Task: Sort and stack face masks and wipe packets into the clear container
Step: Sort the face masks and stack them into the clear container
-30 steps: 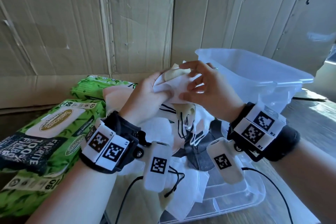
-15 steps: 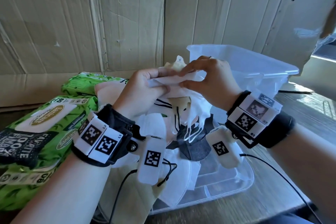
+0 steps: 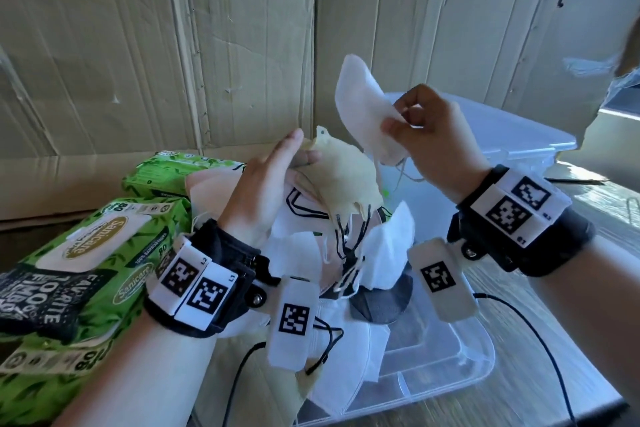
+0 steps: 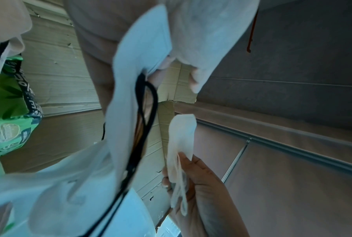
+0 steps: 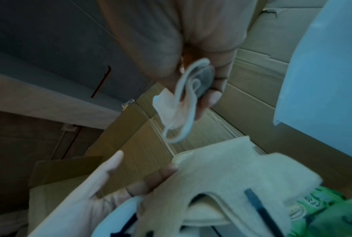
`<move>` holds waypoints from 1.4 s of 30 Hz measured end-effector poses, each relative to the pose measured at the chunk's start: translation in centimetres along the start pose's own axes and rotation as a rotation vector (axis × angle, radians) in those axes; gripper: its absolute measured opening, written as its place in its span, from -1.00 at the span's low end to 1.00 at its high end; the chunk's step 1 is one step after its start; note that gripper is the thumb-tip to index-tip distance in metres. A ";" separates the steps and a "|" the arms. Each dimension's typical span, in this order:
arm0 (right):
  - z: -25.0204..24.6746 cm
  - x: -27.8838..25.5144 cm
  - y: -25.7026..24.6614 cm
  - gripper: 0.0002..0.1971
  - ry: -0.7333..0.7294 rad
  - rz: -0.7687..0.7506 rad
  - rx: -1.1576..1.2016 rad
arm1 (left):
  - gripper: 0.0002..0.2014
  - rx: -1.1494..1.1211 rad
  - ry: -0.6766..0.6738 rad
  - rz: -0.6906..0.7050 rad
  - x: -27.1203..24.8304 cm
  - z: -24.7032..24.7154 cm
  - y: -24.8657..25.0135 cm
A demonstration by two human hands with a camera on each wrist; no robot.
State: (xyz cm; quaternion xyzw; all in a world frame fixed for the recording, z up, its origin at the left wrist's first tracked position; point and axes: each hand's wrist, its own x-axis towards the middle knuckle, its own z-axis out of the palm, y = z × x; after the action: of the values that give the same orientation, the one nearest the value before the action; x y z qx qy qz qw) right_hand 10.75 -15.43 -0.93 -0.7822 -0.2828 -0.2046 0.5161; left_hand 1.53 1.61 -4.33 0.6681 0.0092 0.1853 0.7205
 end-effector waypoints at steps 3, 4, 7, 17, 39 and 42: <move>0.3 -0.4 -0.7 -0.69 0.010 -0.134 -0.044 | -0.37 -0.054 -0.007 -0.016 -0.4 0.2 0.4; 0.4 -0.8 -0.9 -0.69 -0.030 -0.190 -0.080 | -0.37 -0.075 -0.011 -0.016 -0.5 0.3 0.4; 0.8 -1.6 -1.3 -0.62 -0.296 -0.297 -0.148 | -0.49 -0.087 -0.017 -0.016 -0.4 0.0 0.4; 0.7 -0.5 -0.9 -0.79 -0.477 -0.096 -0.047 | -0.73 0.099 -0.019 0.182 0.3 -0.5 -0.5; 0.4 0.6 -1.5 -0.60 -0.465 -0.017 0.136 | -0.81 0.075 -0.104 0.329 -0.4 0.1 0.1; 0.5 0.5 -1.2 -0.59 -0.423 -0.075 0.001 | -0.65 0.118 -0.095 0.348 -0.2 0.2 -0.1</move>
State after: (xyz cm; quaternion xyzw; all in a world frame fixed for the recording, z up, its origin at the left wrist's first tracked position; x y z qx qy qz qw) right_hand 10.34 -14.54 -0.02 -0.7964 -0.4138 -0.0550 0.4375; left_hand 1.42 1.35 -4.51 0.7087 -0.1298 0.2744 0.6368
